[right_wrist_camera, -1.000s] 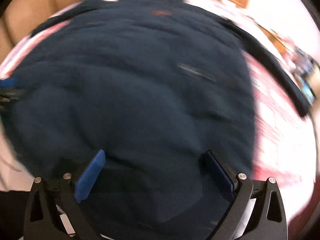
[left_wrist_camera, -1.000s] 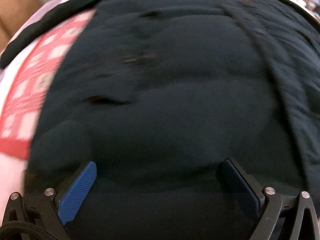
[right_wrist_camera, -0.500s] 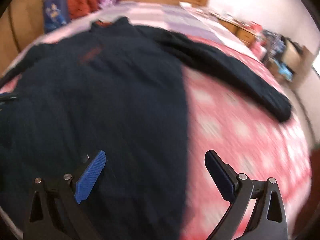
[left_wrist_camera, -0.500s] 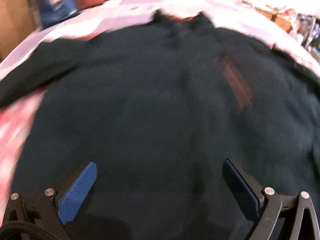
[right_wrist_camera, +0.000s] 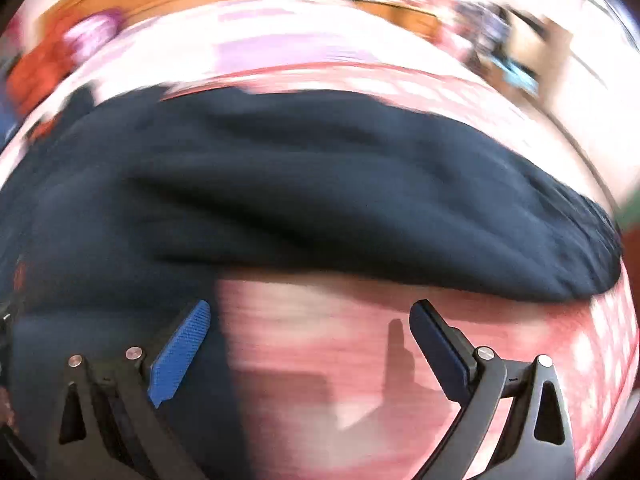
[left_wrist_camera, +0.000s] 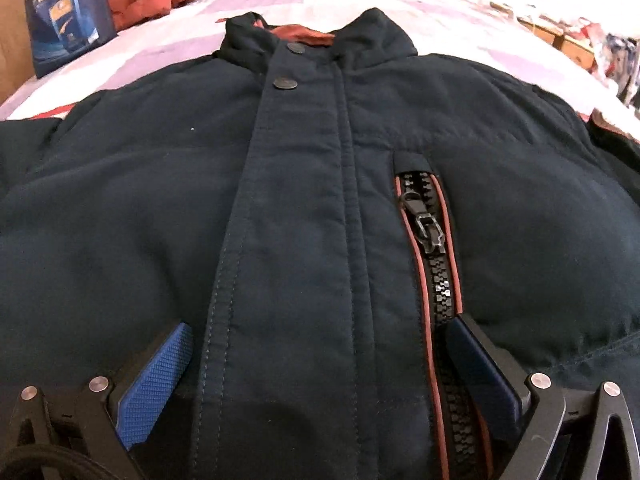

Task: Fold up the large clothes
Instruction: 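Close the right tool on the buttoned sleeve cuff, then lift the cuff with the right tool and lay it across the jacket body toward the collar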

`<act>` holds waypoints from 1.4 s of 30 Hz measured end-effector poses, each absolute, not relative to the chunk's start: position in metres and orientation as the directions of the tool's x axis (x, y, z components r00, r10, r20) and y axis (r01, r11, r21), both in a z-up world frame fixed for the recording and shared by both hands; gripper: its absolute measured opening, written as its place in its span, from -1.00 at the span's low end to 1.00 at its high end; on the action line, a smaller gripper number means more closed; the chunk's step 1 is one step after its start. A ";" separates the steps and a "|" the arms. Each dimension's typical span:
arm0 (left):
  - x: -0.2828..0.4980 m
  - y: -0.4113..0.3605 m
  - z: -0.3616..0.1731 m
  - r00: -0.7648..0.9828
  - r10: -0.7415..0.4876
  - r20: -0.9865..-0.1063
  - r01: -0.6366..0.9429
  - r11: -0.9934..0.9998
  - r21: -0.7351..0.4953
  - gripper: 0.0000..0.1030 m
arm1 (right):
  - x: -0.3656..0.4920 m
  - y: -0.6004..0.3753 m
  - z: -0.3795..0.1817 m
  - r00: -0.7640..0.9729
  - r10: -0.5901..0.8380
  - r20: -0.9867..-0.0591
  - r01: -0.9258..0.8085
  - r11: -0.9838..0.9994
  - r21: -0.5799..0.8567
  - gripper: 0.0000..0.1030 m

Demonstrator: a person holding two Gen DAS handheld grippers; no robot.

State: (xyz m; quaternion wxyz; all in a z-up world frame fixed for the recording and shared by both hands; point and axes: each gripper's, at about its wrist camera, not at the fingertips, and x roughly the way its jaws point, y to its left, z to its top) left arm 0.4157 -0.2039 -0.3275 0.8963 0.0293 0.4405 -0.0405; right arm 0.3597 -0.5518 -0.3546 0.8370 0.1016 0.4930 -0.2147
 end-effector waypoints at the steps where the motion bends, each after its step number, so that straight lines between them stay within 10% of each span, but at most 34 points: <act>1: 0.416 -0.205 -0.328 0.611 -0.041 -0.791 0.099 0.995 0.025 1.00 | 0.345 -0.570 -0.353 0.403 -0.292 -0.867 0.492 0.868 -0.064 0.96; 25: 0.407 -0.213 -0.327 0.637 0.035 -0.770 0.089 0.989 0.119 1.00 | 0.265 -0.807 -0.361 0.400 -0.147 -0.905 0.868 0.378 0.322 0.96; 30: 0.407 -0.212 -0.328 0.639 0.033 -0.769 0.088 0.989 0.115 1.00 | 0.256 -0.824 -0.355 0.501 -0.169 -0.849 0.841 0.328 0.431 -0.34; 42: 0.409 -0.210 -0.329 0.644 0.034 -0.765 0.089 0.989 0.119 1.00 | 0.323 -0.756 -0.223 0.425 -0.593 -0.684 0.767 0.637 -0.076 -0.66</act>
